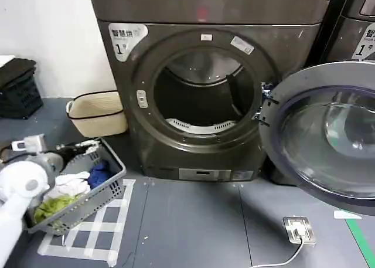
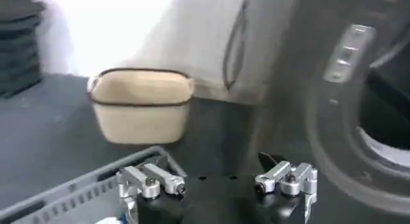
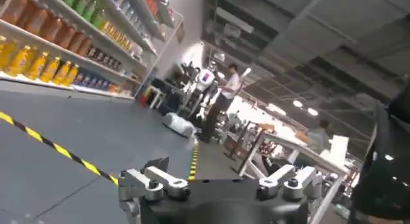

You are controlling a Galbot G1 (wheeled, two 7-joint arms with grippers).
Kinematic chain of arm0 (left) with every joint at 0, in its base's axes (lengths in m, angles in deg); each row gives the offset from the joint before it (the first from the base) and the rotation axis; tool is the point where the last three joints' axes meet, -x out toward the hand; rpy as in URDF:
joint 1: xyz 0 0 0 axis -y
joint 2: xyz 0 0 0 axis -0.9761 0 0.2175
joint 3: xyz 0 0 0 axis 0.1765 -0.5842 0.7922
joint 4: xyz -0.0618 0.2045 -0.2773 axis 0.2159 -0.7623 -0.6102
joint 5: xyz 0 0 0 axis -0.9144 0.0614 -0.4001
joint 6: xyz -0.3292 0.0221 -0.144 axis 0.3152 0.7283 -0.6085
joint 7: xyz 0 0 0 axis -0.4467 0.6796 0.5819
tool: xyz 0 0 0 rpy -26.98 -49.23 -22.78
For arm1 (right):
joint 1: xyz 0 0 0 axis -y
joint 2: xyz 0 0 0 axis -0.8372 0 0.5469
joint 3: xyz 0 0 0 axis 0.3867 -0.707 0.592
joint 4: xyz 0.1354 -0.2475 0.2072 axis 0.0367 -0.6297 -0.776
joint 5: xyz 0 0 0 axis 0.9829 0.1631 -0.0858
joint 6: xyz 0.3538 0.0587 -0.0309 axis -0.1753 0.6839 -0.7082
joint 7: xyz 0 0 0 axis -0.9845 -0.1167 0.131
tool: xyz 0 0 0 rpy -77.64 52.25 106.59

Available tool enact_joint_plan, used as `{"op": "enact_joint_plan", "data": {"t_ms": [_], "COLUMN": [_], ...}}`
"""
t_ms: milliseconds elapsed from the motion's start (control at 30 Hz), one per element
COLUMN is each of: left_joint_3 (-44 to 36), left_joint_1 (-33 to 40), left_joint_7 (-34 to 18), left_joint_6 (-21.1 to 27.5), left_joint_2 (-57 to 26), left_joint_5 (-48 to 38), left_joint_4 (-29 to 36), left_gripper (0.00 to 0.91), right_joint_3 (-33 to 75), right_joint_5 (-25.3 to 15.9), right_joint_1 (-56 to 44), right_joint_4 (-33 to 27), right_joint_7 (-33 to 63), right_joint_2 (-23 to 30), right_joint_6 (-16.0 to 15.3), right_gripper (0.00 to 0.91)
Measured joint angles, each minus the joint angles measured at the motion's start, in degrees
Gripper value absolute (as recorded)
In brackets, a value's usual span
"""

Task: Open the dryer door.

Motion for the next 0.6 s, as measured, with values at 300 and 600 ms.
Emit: {"op": "enact_joint_plan", "data": {"t_ms": [300, 600], "left_joint_3": [0.3, 2.4], "left_joint_1": [2.6, 3.1], "left_joint_7": [-12.5, -19.4], "left_joint_6": [0.0, 0.0], "left_joint_2": [-1.2, -3.0], "left_joint_5": [-15.8, -27.2], "left_joint_4": [-5.6, -10.3], "left_gripper": [0.907, 0.907], "right_joint_3": [-0.3, -1.0], "right_joint_5": [1.5, 1.5], "right_joint_1": [-0.3, -0.4], "right_joint_4": [0.4, 0.0], "right_joint_7": [-0.8, -1.3], "right_joint_2": [0.0, 0.0], "right_joint_6": [-0.1, -0.1], "right_gripper": [0.907, 0.907]}}
